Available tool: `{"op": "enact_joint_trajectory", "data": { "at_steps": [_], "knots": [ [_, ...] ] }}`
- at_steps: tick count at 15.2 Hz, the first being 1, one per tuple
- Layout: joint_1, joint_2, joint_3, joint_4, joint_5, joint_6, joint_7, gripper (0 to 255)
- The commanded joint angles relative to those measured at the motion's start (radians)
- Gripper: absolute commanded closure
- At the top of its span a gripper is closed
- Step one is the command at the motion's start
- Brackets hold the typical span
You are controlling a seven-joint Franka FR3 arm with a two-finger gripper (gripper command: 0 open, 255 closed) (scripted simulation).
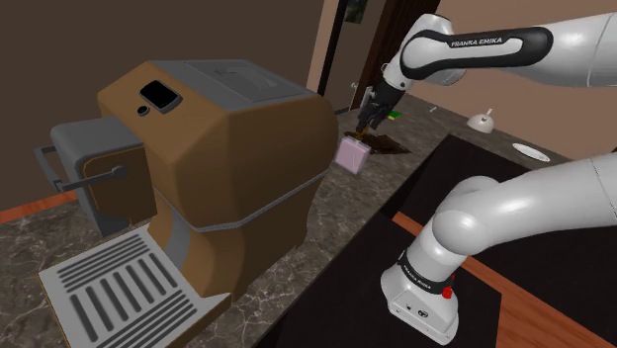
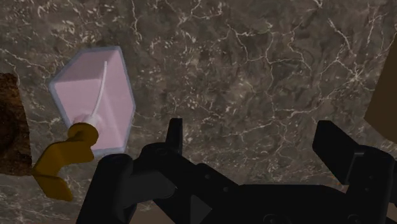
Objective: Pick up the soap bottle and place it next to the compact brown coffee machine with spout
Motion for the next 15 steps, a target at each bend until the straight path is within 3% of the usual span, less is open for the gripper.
{"op": "enact_joint_trajectory", "data": {
  "at_steps": [1, 5, 9, 12, 15],
  "knots": [
    [-0.003, 0.045, -0.050, -0.004, -0.014, 0.062, -0.058, 0],
    [0.012, 0.159, -0.156, 0.011, -0.015, 0.183, -0.176, 0],
    [0.058, 0.295, -0.275, 0.051, 0.034, 0.297, -0.317, 0],
    [0.118, 0.414, -0.378, 0.098, 0.125, 0.371, -0.454, 0],
    [0.195, 0.558, -0.487, 0.162, 0.295, 0.423, -0.640, 0]
  ]
}}
